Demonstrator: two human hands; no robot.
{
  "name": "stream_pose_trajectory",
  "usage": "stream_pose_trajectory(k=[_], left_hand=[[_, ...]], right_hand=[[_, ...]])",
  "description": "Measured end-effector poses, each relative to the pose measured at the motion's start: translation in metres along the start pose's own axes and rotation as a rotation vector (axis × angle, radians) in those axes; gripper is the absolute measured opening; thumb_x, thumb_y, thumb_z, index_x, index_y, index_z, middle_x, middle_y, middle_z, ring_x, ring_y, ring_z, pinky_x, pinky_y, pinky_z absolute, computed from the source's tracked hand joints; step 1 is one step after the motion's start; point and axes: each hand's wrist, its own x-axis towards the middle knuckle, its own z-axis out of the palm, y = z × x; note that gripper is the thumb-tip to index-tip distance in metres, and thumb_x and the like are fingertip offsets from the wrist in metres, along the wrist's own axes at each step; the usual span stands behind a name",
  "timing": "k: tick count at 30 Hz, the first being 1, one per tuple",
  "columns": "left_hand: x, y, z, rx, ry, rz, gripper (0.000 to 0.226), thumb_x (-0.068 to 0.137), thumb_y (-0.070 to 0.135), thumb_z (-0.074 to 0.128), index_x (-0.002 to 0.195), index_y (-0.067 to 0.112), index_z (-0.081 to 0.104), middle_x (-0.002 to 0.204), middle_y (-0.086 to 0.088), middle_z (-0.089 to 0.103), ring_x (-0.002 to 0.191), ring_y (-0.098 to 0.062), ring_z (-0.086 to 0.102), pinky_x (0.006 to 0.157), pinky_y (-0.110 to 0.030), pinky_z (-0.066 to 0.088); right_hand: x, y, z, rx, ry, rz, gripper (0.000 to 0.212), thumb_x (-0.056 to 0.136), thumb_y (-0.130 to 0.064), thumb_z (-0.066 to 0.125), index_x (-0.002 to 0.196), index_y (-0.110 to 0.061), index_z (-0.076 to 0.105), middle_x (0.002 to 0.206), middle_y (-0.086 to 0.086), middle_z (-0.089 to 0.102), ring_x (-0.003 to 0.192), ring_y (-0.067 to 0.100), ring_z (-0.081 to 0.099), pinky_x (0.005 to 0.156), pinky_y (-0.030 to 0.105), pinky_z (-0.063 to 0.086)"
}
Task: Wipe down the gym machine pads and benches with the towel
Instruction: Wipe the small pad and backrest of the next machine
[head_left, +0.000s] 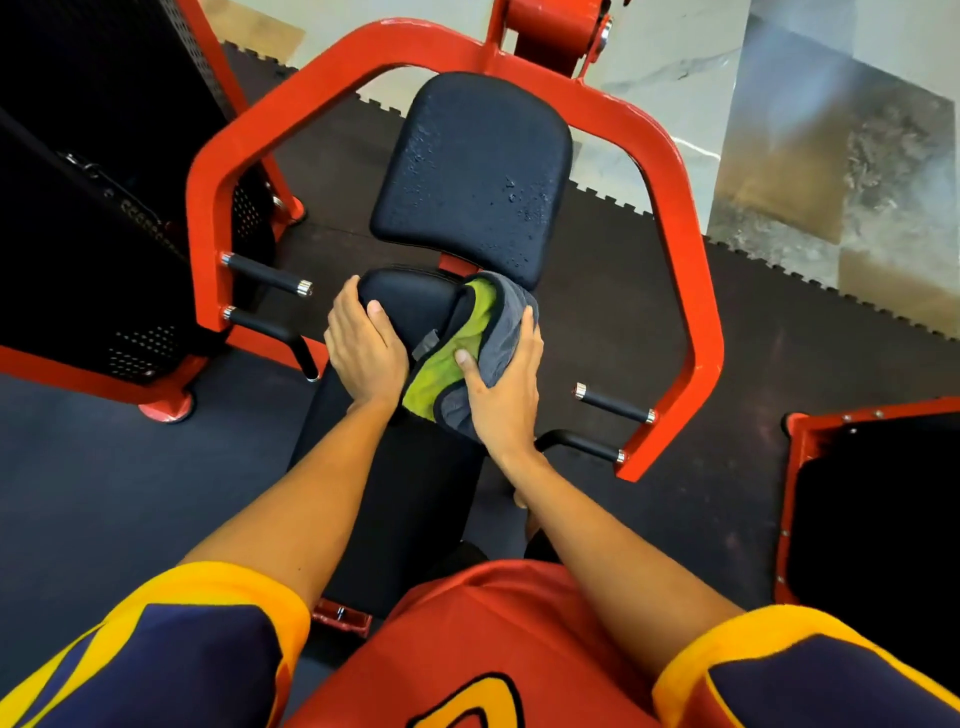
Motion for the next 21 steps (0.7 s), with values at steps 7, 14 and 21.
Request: stream_pose_trajectory(k=[7,14,21], left_hand=[[0.000,0.005,-0.004,-0.009,-0.027,-0.020,0.047,0.107,0.029,0.029,0.144,0.008,0.048,0.140,-0.010,0.058,0.126,-0.029,0.052,0.104,-0.042,0.037],[0.004,0.017,-0.001,-0.061,-0.052,-0.164,0.043,0.106,0.022,0.036,0.145,0.008,0.047,0.143,-0.009,0.055,0.135,-0.028,0.046,0.116,-0.043,0.025],[0.004,0.038,0.004,-0.036,0.026,-0.265,0.042,0.104,0.016,0.041,0.145,0.008,0.048,0.148,-0.010,0.052,0.141,-0.026,0.041,0.120,-0.042,0.020]], right_hand=[[-0.051,0.037,-0.005,-0.053,-0.160,0.063,0.101,0.096,-0.039,0.071,0.166,-0.025,0.000,0.173,-0.005,0.007,0.156,0.019,0.019,0.121,0.038,0.031],[-0.034,0.024,-0.042,0.085,-0.114,0.048,0.076,0.101,-0.029,0.067,0.161,-0.038,0.022,0.154,-0.040,0.026,0.139,-0.013,0.030,0.119,0.028,0.034],[0.012,-0.022,-0.078,0.210,0.069,-0.130,0.073,0.101,-0.022,0.068,0.161,-0.026,0.028,0.161,-0.022,0.033,0.146,-0.013,0.027,0.110,0.004,0.024]])
